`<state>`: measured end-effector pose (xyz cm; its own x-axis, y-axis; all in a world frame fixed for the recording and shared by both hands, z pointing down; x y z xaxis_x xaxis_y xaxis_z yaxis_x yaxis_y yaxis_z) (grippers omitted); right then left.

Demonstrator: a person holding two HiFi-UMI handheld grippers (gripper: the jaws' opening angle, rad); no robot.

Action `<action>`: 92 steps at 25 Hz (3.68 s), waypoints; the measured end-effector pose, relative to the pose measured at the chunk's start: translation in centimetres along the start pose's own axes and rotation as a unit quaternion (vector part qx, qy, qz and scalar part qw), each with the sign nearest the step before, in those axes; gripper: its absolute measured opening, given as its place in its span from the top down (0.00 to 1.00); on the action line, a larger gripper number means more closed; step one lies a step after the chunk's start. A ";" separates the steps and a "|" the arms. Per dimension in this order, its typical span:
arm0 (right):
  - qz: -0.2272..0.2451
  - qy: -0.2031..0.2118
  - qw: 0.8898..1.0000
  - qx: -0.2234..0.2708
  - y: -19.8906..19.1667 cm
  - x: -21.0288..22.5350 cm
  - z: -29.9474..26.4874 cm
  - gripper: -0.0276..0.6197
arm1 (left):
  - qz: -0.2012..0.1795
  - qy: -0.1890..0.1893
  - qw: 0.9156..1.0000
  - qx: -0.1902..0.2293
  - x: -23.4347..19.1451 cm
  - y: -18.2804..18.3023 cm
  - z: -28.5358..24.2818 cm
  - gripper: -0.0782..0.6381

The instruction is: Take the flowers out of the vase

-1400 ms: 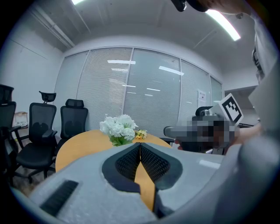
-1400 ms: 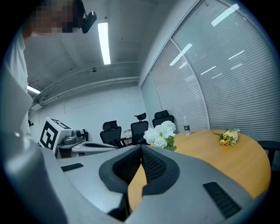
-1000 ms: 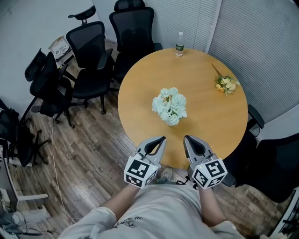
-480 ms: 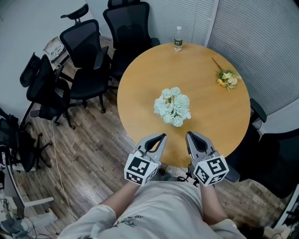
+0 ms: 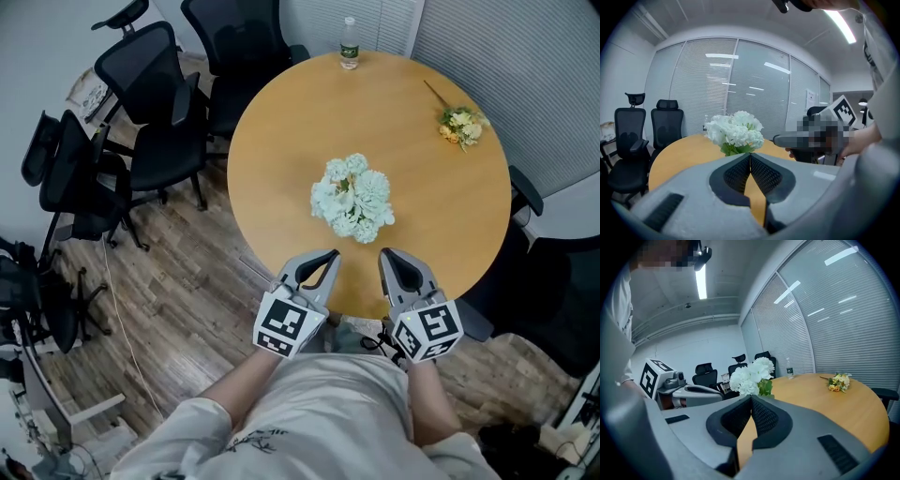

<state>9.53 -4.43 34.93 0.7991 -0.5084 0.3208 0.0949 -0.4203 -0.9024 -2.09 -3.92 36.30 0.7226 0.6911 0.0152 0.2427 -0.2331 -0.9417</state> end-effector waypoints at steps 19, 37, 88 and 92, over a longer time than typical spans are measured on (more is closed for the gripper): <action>0.021 -0.028 0.999 -0.020 -3.4 3.1 -4.7 0.94 | -0.008 -0.024 0.999 -0.021 -3.0 -4.3 -6.0 0.78; 0.039 0.029 0.999 -0.006 -6.7 5.7 -9.4 0.58 | -0.024 -0.047 0.999 0.005 -4.4 -3.1 -10.0 0.56; 0.083 0.003 0.997 0.010 -8.4 6.7 -14.8 0.51 | -0.033 -0.058 0.997 0.035 -6.0 -2.7 -11.2 0.77; 0.082 0.000 0.997 0.010 -7.9 6.7 -14.8 0.51 | -0.027 -0.052 0.998 0.038 -6.2 -2.4 -11.1 0.80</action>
<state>5.34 -15.62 48.50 0.8050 -0.5692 0.1676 -0.0256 -0.3155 -0.9486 0.05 -15.20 42.14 0.6379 0.7693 0.0357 0.2276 -0.1440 -0.9630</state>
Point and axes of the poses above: the fingertips, and each gripper's own axes: z backward along the fingers, x to its right, y out of its top, the point moved 3 cm from there along z, backward along the fingers, and after that the axes turned 7 degrees about -z, right-handed, at the moved point
